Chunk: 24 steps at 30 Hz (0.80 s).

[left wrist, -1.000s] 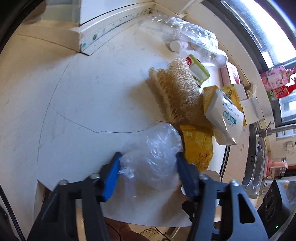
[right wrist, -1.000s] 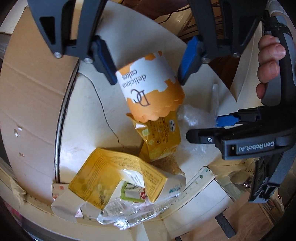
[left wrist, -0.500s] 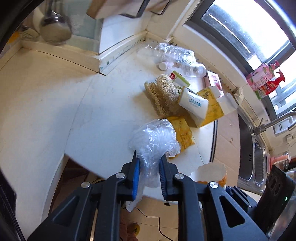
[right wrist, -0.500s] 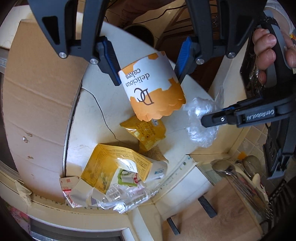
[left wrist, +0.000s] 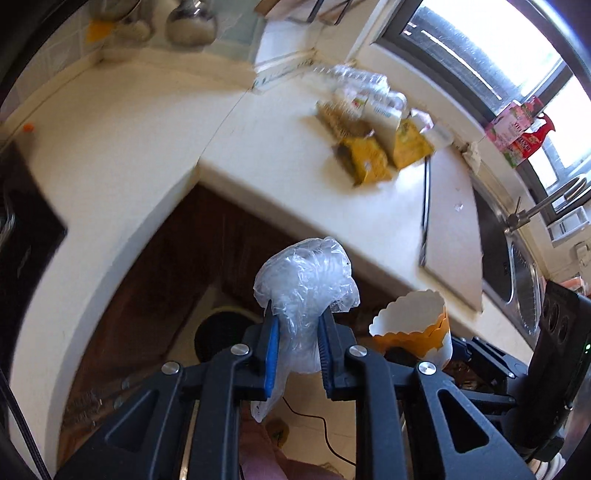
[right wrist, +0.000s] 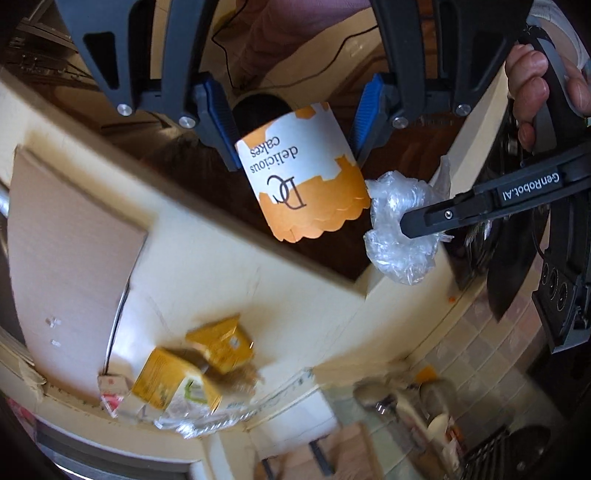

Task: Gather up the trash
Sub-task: 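Carry both items over the floor bin and open both tools to drop them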

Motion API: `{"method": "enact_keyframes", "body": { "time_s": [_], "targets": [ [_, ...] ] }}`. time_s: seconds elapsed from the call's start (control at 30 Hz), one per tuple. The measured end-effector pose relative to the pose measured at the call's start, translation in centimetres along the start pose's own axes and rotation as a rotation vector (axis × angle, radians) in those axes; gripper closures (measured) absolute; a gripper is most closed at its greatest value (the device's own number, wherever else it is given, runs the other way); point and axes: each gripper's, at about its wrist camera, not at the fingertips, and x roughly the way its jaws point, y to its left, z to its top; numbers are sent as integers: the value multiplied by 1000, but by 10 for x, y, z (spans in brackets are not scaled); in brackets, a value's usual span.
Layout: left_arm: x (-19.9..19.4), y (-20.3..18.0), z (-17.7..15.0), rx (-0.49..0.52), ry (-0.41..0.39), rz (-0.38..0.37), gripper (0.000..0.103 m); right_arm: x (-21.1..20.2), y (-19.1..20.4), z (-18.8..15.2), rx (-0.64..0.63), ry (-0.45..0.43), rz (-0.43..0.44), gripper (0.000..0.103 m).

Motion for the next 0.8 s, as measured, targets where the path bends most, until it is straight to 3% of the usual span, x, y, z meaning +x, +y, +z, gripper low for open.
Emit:
{"method": "enact_keyframes", "body": {
  "time_s": [0.2,0.43,0.67,0.8],
  "targets": [
    [26,32,-50,-36,89,57,86,23,15,-35,-38,87,11,44],
    [63,47,-72,18,168,128,84,46,20,-48,-90,123,-13,44],
    [100,68,-80,28,242,126,82,90,12,-54,-118,186,-69,43],
    [124,70,-76,32,285,88,74,116,7,-59,-119,239,-84,43]
  ]
}}
